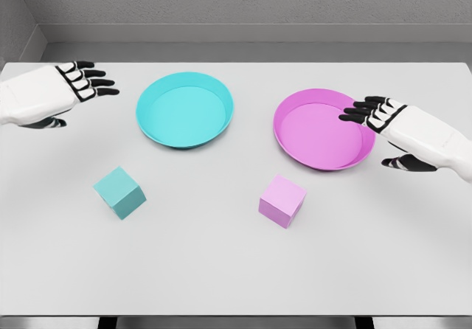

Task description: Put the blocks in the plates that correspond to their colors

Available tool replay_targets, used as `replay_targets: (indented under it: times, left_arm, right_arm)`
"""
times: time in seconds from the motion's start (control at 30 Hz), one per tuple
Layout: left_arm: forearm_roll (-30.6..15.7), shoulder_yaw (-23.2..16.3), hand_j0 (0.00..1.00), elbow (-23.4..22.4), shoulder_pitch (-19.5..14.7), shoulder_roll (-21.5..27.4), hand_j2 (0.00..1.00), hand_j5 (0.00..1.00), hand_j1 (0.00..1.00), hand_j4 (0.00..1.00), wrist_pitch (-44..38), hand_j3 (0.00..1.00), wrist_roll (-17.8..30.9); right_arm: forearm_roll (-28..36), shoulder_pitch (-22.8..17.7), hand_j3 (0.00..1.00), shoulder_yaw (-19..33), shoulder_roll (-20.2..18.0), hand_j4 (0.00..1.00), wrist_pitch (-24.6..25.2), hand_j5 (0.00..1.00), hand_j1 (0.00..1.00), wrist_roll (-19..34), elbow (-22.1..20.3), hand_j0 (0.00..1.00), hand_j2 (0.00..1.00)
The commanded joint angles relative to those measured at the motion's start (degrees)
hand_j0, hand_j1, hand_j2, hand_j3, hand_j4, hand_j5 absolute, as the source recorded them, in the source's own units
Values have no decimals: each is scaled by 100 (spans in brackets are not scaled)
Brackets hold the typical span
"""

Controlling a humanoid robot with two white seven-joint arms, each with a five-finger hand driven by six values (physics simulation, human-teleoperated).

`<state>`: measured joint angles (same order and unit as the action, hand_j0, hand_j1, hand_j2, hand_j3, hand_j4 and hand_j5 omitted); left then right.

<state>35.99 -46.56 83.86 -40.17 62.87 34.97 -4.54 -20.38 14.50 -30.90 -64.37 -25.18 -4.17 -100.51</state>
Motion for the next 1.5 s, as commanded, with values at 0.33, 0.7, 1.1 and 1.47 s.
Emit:
replay_targets:
  times: [0.33,0.7,1.1,1.47]
  left_arm:
    - [-30,-265,100,491,563,112,100,100,100,100,3,100,857]
    - [-303,-406,100,965,800,112,100,100,100,100,3,100,1025]
    - [-197,-450,100,957,879,-134,100,100,100,100,3,100,1069]
    - [-4,-468,67,965,870,-134,67,67,67,67,3,67,1130]
  right_arm:
    - [25,1309,100,-1278,592,100,66,100,100,1270,-4,100,100]
    - [25,1907,100,-2209,935,100,-84,100,100,1832,-12,100,100]
    - [43,2399,100,-2869,1427,100,-5,100,100,2246,-4,100,100]
    - [25,2399,56,-2939,1418,56,-14,56,56,2483,5,56,56]
